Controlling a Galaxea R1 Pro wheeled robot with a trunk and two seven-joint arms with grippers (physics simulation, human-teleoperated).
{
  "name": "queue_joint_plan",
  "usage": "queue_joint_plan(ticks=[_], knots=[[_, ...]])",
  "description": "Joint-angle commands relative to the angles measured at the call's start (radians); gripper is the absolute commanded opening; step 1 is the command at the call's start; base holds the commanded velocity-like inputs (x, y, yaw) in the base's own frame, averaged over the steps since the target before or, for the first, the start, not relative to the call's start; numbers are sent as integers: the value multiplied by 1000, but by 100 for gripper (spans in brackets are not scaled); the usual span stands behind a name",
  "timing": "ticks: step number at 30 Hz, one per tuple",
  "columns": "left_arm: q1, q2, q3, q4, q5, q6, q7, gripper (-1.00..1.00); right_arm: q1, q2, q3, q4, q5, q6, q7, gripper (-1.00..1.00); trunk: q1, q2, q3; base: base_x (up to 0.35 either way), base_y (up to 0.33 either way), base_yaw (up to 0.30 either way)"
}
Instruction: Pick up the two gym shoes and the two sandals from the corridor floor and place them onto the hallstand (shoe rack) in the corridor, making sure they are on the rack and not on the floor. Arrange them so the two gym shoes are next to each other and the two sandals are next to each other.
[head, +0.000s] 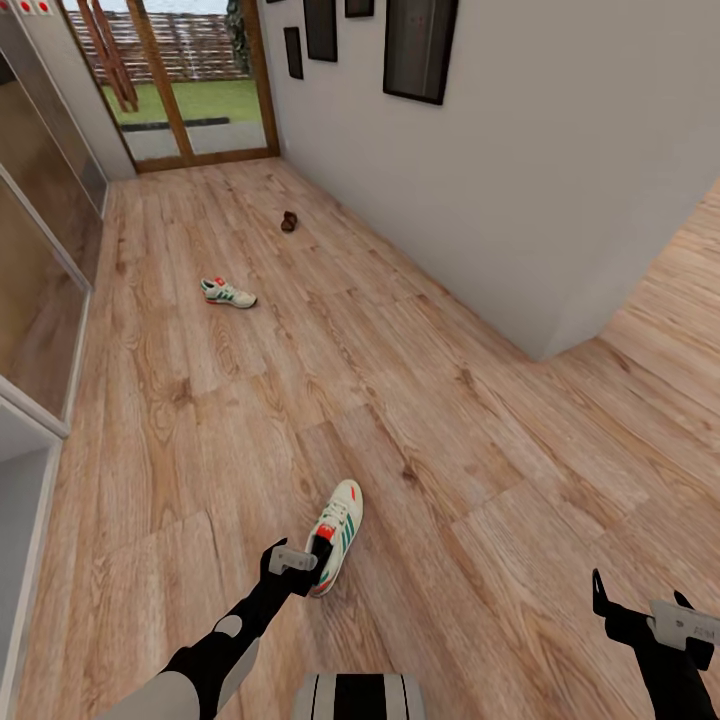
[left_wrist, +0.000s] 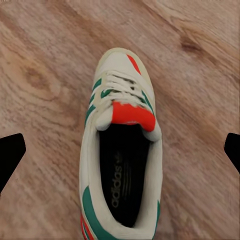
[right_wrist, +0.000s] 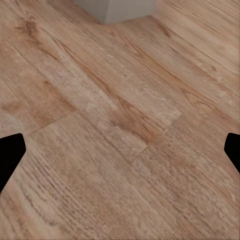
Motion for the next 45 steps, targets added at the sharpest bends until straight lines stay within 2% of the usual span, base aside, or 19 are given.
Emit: queue_joint_plan(ticks=[1,26,45], knots=[[-1,0,-1,1,2,-3,-3,100,0,-1,1,0,-3,-3,-3,100,0,0,-1,56,0,0],[-1,0,-1,0,2,-4,-3,100,0,-1,1,0,-4,-3,-3,100,0,0,-2,15,0,0],[-1,0,-2,0,1,-4,-3,100,0,-1,1,1,-3,-3,-5,100,0,0,-25,0,0,0]])
